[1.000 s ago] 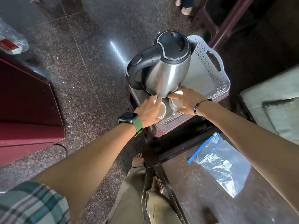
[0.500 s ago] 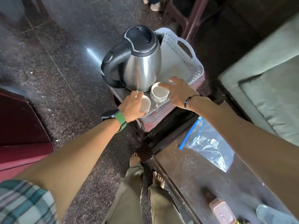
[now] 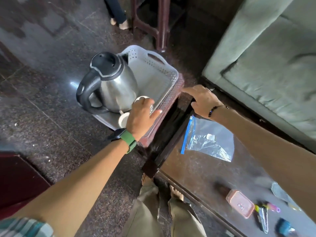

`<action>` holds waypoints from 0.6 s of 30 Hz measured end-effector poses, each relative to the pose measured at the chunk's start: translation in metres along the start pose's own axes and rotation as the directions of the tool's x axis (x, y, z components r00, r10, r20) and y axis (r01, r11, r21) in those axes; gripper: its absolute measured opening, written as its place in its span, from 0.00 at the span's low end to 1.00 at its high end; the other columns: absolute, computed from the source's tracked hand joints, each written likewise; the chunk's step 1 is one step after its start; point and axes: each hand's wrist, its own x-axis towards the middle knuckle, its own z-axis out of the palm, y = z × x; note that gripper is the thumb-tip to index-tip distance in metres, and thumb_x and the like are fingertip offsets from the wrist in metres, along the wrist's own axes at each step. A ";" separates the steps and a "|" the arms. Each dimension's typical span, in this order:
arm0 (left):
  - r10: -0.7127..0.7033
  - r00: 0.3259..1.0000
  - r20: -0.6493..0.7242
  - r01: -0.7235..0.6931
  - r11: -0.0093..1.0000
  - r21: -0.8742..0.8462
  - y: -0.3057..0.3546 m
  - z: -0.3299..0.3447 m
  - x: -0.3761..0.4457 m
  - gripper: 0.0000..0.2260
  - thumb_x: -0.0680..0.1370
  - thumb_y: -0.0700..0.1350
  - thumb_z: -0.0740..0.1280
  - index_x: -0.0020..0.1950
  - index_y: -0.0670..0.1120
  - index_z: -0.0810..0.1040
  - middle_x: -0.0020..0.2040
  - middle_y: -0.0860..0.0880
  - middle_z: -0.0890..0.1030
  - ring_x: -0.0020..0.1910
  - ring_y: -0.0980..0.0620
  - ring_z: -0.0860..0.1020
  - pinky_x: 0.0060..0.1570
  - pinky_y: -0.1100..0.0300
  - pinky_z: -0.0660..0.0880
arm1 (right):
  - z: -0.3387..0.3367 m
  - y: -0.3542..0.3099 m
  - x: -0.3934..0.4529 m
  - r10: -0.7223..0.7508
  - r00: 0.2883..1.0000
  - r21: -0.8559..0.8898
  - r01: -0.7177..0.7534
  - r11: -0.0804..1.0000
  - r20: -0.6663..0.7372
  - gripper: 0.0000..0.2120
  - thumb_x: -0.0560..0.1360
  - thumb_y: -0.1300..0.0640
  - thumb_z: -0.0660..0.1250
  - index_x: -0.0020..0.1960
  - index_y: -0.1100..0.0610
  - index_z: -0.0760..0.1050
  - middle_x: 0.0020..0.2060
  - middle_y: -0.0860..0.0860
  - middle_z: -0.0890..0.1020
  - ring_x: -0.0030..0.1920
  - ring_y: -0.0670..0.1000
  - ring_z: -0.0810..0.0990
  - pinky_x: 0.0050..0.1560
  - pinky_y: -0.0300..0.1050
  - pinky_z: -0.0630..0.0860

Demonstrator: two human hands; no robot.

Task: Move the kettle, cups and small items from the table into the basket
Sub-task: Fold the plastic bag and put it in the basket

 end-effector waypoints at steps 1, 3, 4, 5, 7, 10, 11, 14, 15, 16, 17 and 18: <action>0.044 0.999 0.019 -0.043 0.999 -0.031 0.015 0.002 0.009 0.16 0.75 0.50 0.67 0.52 0.37 0.76 0.48 0.38 0.79 0.48 0.39 0.78 0.48 0.49 0.75 | -0.006 0.008 -0.008 0.033 0.999 0.020 -0.032 0.999 -0.025 0.30 0.73 0.66 0.59 0.72 0.50 0.63 0.67 0.58 0.69 0.67 0.60 0.68 0.69 0.48 0.64; 0.114 0.991 0.064 -0.107 0.988 -0.109 0.047 0.006 0.028 0.14 0.75 0.47 0.67 0.52 0.37 0.77 0.48 0.38 0.79 0.48 0.40 0.77 0.49 0.49 0.72 | -0.019 0.026 -0.027 0.106 0.992 0.067 -0.102 0.993 -0.065 0.28 0.73 0.66 0.60 0.72 0.51 0.64 0.66 0.59 0.70 0.67 0.60 0.68 0.68 0.48 0.65; 0.157 0.984 0.084 -0.144 0.980 -0.137 0.064 0.009 0.036 0.13 0.75 0.46 0.68 0.51 0.37 0.77 0.48 0.37 0.79 0.49 0.39 0.76 0.50 0.49 0.71 | -0.024 0.034 -0.036 0.151 0.985 0.095 -0.143 0.985 -0.080 0.28 0.73 0.66 0.60 0.71 0.52 0.65 0.65 0.59 0.71 0.66 0.59 0.69 0.66 0.47 0.66; 0.200 0.974 0.108 -0.182 0.971 -0.155 0.081 0.013 0.044 0.12 0.75 0.45 0.67 0.51 0.37 0.77 0.48 0.37 0.79 0.50 0.39 0.76 0.51 0.49 0.71 | -0.028 0.043 -0.047 0.202 0.975 0.129 -0.189 0.973 -0.097 0.27 0.73 0.66 0.60 0.71 0.53 0.66 0.63 0.60 0.72 0.64 0.59 0.71 0.64 0.47 0.67; 0.273 0.949 0.159 -0.241 0.950 -0.198 0.112 0.022 0.055 0.11 0.76 0.44 0.66 0.52 0.37 0.77 0.49 0.37 0.78 0.50 0.40 0.76 0.52 0.48 0.72 | -0.031 0.061 -0.068 0.323 0.939 0.237 -0.289 0.927 -0.119 0.26 0.73 0.65 0.61 0.70 0.54 0.67 0.61 0.60 0.74 0.62 0.60 0.74 0.61 0.46 0.69; 0.341 0.902 0.264 -0.278 0.928 -0.249 0.148 0.046 0.063 0.10 0.76 0.42 0.65 0.52 0.37 0.76 0.51 0.39 0.77 0.50 0.41 0.76 0.52 0.50 0.72 | -0.022 0.087 -0.096 0.537 0.843 0.391 -0.481 0.785 -0.041 0.21 0.73 0.64 0.62 0.66 0.57 0.71 0.59 0.58 0.78 0.60 0.58 0.76 0.60 0.46 0.71; 0.350 0.883 0.314 -0.282 0.929 -0.242 0.156 0.057 0.064 0.09 0.76 0.41 0.65 0.53 0.37 0.76 0.51 0.39 0.78 0.50 0.42 0.76 0.52 0.53 0.72 | -0.011 0.096 -0.103 0.596 0.802 0.411 -0.561 0.719 0.053 0.18 0.74 0.65 0.62 0.64 0.60 0.73 0.56 0.57 0.79 0.57 0.57 0.78 0.59 0.47 0.73; 0.323 0.824 0.466 -0.260 0.945 -0.197 0.165 0.094 0.069 0.09 0.77 0.39 0.63 0.53 0.37 0.77 0.53 0.40 0.80 0.53 0.43 0.77 0.51 0.58 0.69 | 0.040 0.116 -0.124 0.674 0.645 0.718 -0.653 0.242 0.360 0.12 0.76 0.64 0.63 0.58 0.67 0.75 0.42 0.57 0.79 0.40 0.54 0.78 0.46 0.47 0.78; 0.296 0.811 0.505 -0.239 0.955 -0.175 0.165 0.107 0.070 0.09 0.77 0.39 0.62 0.53 0.37 0.78 0.53 0.41 0.81 0.53 0.43 0.78 0.52 0.58 0.70 | 0.060 0.117 -0.131 0.680 0.571 0.772 -0.636 0.012 0.460 0.10 0.76 0.63 0.64 0.55 0.66 0.76 0.37 0.56 0.77 0.35 0.53 0.77 0.40 0.45 0.78; 0.265 0.800 0.539 -0.221 0.964 -0.145 0.162 0.121 0.072 0.09 0.77 0.39 0.62 0.53 0.38 0.78 0.53 0.41 0.81 0.53 0.43 0.78 0.53 0.57 0.72 | 0.081 0.117 -0.135 0.666 0.500 0.765 -0.622 -0.170 0.554 0.05 0.76 0.63 0.65 0.49 0.65 0.75 0.34 0.55 0.75 0.31 0.51 0.75 0.33 0.43 0.77; 0.238 0.788 0.567 -0.213 0.971 -0.112 0.159 0.135 0.074 0.09 0.77 0.39 0.61 0.53 0.38 0.78 0.53 0.41 0.81 0.54 0.43 0.78 0.54 0.56 0.73 | 0.100 0.114 -0.139 0.641 0.431 0.739 -0.580 -0.342 0.635 0.04 0.75 0.64 0.66 0.43 0.63 0.73 0.31 0.54 0.72 0.27 0.50 0.73 0.27 0.41 0.74; 0.217 0.776 0.592 -0.210 0.974 -0.082 0.155 0.149 0.076 0.09 0.77 0.39 0.61 0.54 0.39 0.78 0.54 0.41 0.81 0.55 0.43 0.78 0.55 0.56 0.73 | 0.117 0.110 -0.140 0.601 0.384 0.701 -0.528 -0.480 0.701 0.06 0.74 0.64 0.67 0.41 0.63 0.71 0.30 0.54 0.69 0.25 0.50 0.70 0.26 0.40 0.71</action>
